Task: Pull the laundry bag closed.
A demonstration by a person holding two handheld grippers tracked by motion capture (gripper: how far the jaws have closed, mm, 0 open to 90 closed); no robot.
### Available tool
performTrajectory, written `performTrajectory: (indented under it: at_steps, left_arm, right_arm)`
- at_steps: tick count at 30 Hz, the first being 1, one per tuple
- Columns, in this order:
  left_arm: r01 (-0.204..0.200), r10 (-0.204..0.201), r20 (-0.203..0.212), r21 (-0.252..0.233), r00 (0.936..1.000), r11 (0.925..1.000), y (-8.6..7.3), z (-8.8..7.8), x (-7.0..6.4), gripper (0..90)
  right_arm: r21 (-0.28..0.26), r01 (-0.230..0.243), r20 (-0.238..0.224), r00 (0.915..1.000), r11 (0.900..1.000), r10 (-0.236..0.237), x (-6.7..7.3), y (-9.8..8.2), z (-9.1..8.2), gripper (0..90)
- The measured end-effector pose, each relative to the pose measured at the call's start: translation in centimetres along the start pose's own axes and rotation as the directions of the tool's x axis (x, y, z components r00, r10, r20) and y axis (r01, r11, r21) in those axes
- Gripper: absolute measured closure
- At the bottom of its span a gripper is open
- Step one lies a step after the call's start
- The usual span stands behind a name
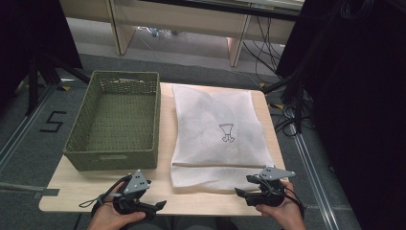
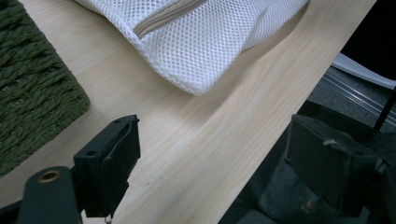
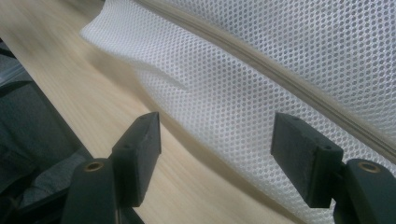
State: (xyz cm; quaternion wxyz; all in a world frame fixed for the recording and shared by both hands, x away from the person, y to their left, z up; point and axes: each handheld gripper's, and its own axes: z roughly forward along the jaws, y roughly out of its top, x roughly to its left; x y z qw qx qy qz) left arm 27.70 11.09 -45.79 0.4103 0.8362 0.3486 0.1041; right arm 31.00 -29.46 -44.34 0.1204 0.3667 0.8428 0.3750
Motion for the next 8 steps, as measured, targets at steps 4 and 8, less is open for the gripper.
performTrajectory:
  at_steps: [4, 8]
  left_arm:
    - [0.002, -0.002, -0.002, 0.0, 1.0, 1.0, -0.02, 0.07, 0.04, 17.3]
    - [0.003, -0.003, -0.003, 0.004, 1.0, 1.0, -0.05, 0.19, 0.06, 17.6]
  right_arm:
    - [0.02, 0.008, -0.008, 0.9999, 1.0, -0.008, 0.09, -0.02, 0.16, 34.2]
    - [0.021, 0.009, -0.005, 0.9999, 1.0, -0.009, 0.03, -0.03, 0.17, 33.9]
